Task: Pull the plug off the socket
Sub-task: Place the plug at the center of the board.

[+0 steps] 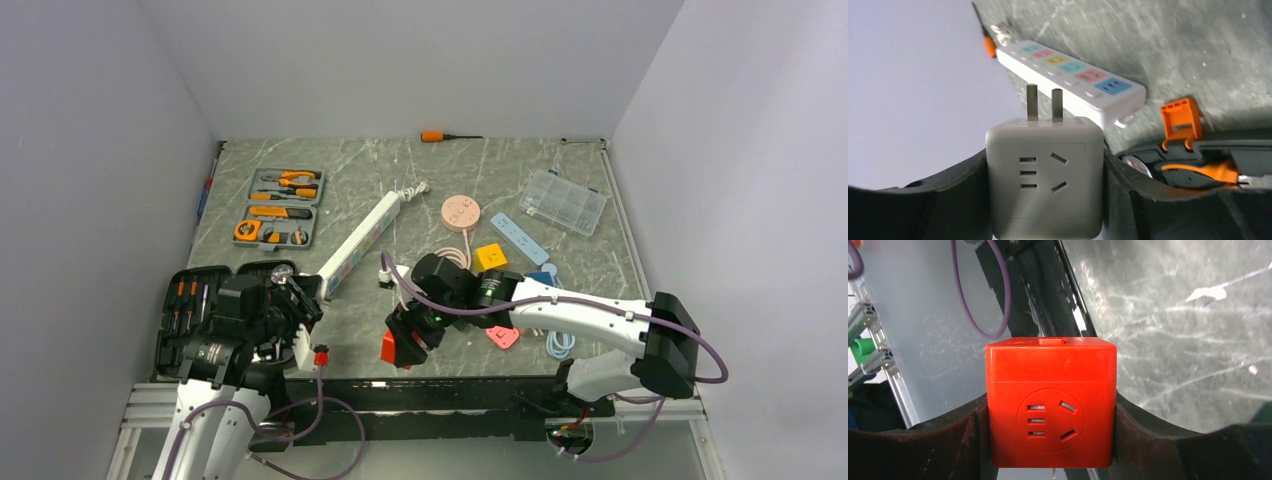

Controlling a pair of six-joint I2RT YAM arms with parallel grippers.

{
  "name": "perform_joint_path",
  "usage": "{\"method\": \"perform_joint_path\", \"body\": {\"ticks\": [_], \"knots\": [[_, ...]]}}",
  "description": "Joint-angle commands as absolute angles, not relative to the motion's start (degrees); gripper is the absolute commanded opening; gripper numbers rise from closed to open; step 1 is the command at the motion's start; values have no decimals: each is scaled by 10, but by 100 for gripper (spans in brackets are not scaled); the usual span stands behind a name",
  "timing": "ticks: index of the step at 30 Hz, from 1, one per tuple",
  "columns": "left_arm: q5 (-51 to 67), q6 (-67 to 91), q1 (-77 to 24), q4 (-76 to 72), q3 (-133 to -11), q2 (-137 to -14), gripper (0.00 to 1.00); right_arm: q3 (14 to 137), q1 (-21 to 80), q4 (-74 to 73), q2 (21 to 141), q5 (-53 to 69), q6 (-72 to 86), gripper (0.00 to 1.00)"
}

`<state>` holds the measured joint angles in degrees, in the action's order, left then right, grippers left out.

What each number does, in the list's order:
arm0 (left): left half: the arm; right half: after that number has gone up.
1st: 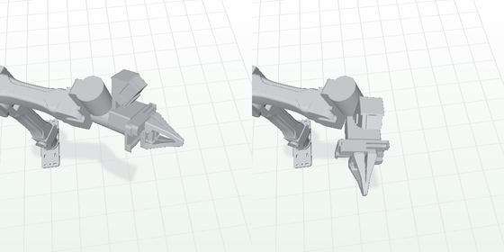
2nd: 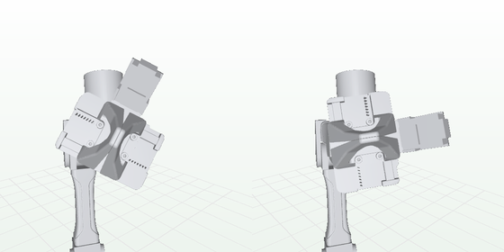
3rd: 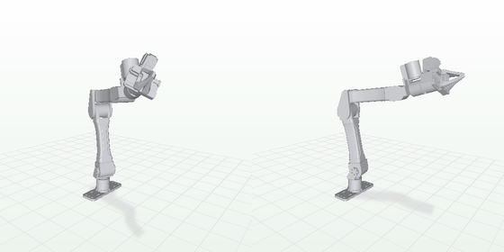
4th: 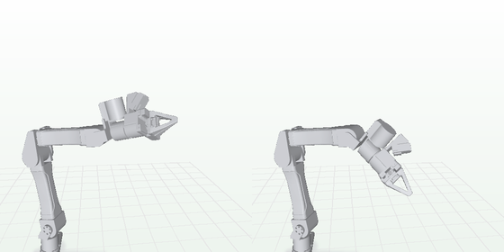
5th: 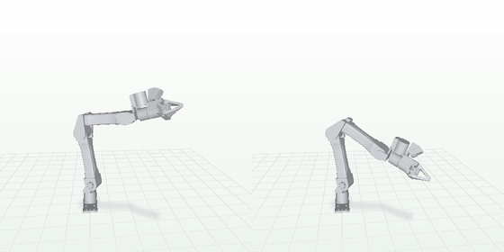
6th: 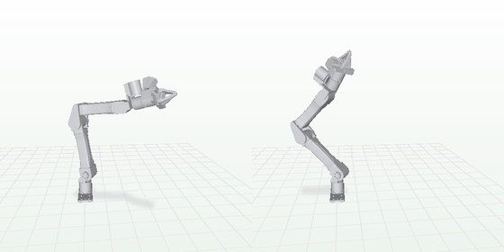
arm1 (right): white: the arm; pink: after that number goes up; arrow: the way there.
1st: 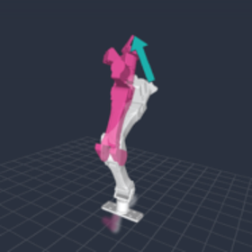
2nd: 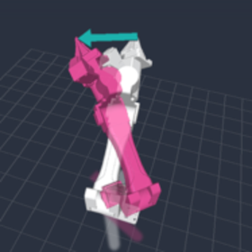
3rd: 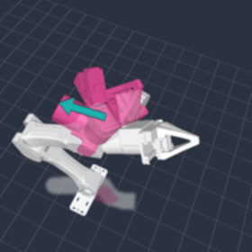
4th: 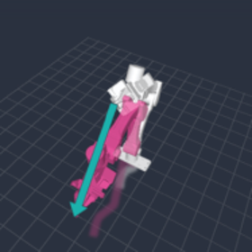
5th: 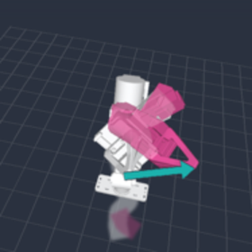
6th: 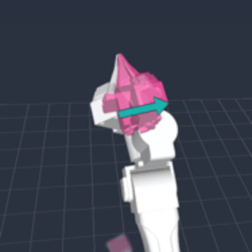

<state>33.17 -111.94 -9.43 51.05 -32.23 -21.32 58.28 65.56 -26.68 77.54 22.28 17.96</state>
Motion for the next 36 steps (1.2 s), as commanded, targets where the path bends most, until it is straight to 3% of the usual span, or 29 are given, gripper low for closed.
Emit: {"method": "perform_joint_path", "body": {"ticks": [1, 7, 16, 30, 34, 36], "knots": [[256, -1148, -91, 473, -326, -241, 0, 577, 645, -306, 741, 256, 186, 0], [281, -1166, -91, 456, -323, -248, 0, 558, 621, -307, 734, 213, 186, 0], [327, -1151, -105, 451, -342, -293, 0, 598, 552, -240, 847, 8, 205, 0], [217, -876, -309, 334, -380, -453, 0, 666, 472, -154, 1045, -81, 237, 0], [211, -769, -335, 338, -428, -523, 0, 659, 438, -129, 1065, -49, 263, 15], [217, -732, -343, 355, -452, -554, 0, 657, 427, -120, 1069, -38, 270, 38]]}}
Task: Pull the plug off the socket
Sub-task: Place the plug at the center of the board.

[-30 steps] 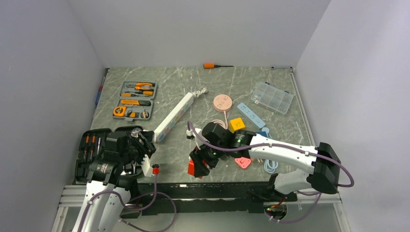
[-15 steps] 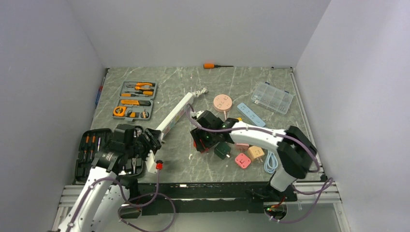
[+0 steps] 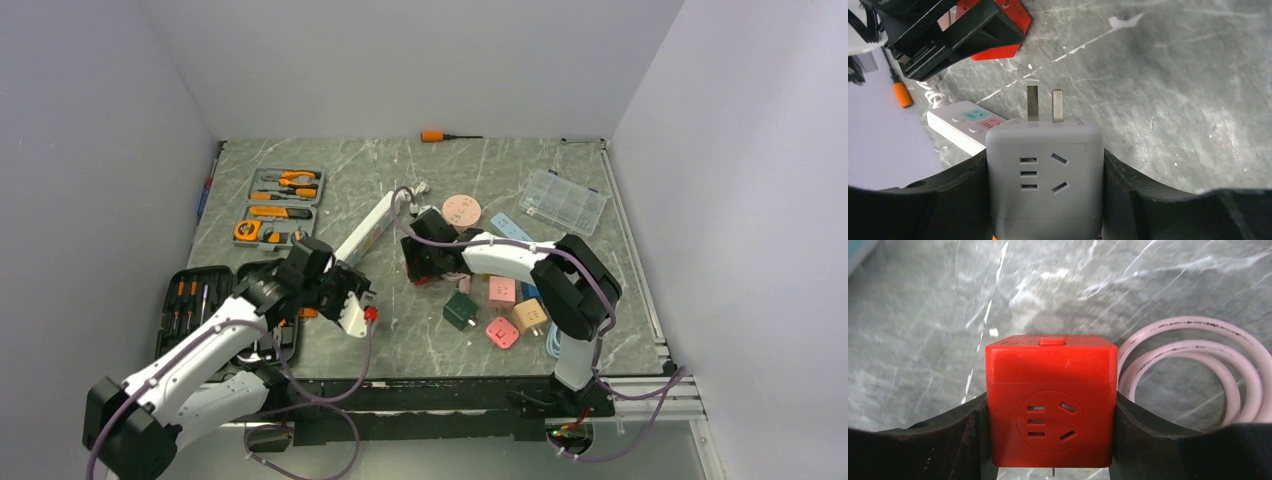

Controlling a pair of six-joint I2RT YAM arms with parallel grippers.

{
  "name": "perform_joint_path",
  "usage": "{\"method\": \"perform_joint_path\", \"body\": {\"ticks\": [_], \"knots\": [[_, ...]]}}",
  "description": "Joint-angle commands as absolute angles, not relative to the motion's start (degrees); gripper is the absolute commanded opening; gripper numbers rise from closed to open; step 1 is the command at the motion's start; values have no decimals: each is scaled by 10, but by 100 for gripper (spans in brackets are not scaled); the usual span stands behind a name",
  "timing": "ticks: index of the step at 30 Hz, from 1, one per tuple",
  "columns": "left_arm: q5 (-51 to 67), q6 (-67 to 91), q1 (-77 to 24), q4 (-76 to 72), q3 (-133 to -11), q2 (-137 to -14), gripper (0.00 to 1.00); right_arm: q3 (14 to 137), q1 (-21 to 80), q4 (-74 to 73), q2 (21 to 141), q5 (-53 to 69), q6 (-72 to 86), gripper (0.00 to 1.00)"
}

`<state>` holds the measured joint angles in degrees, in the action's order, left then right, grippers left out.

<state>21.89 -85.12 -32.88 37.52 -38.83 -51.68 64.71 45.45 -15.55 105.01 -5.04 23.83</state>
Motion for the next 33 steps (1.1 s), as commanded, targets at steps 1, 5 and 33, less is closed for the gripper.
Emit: {"method": "perform_joint_path", "body": {"ticks": [1, 5, 33], "knots": [[215, -719, -349, 357, -454, -559, 0, 658, 425, -118, 1071, -37, 271, 49], [217, -726, -378, 351, -427, -543, 0, 671, 421, -117, 1062, -29, 264, 75], [136, -330, -523, 361, -526, -786, 3, 537, 339, -260, 657, -102, 330, 100]]}}
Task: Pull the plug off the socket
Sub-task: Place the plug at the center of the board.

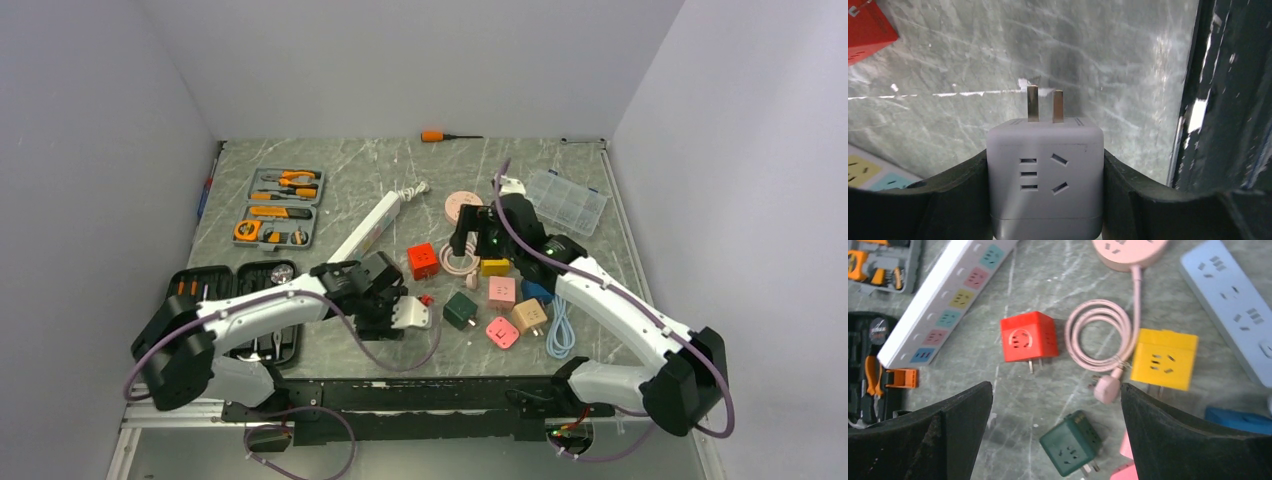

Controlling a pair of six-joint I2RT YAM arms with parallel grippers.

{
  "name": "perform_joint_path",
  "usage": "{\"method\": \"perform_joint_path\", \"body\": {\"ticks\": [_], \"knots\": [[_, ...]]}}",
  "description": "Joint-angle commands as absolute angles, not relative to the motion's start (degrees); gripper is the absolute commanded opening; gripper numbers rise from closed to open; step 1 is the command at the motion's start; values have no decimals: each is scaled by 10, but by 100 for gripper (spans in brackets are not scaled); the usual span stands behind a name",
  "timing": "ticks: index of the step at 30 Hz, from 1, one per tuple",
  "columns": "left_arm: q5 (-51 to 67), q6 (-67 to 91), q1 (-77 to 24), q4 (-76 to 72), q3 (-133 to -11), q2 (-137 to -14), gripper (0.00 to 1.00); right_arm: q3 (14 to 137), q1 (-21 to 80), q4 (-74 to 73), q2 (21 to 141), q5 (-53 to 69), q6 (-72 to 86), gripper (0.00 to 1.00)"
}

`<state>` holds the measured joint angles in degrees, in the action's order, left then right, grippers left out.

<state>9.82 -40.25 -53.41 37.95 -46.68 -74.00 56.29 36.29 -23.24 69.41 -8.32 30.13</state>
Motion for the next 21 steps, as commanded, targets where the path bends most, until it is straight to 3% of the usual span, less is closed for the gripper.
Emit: {"method": "perform_joint_path", "body": {"ticks": [1, 9, 11, 13, 17, 19, 21], "knots": [[151, -317, -515, 365, -546, -814, 6, 529, 334, -260, 652, -100, 335, 100], [172, -266, -496, 356, -655, -962, 26, 502, 320, -271, 633, -100, 344, 100], [186, -252, -496, 352, -661, -968, 43, 502, 317, -274, 627, -102, 341, 100], [190, -238, -496, 345, -658, -970, 50, 504, 314, -274, 622, -101, 338, 100], [213, -222, -492, 356, -662, -964, 74, 511, 310, -279, 617, -102, 331, 100], [241, -211, -482, 385, -683, -955, 93, 514, 307, -282, 616, -102, 328, 100], [273, -210, -471, 424, -707, -938, 99, 519, 306, -288, 615, -105, 323, 100]]}}
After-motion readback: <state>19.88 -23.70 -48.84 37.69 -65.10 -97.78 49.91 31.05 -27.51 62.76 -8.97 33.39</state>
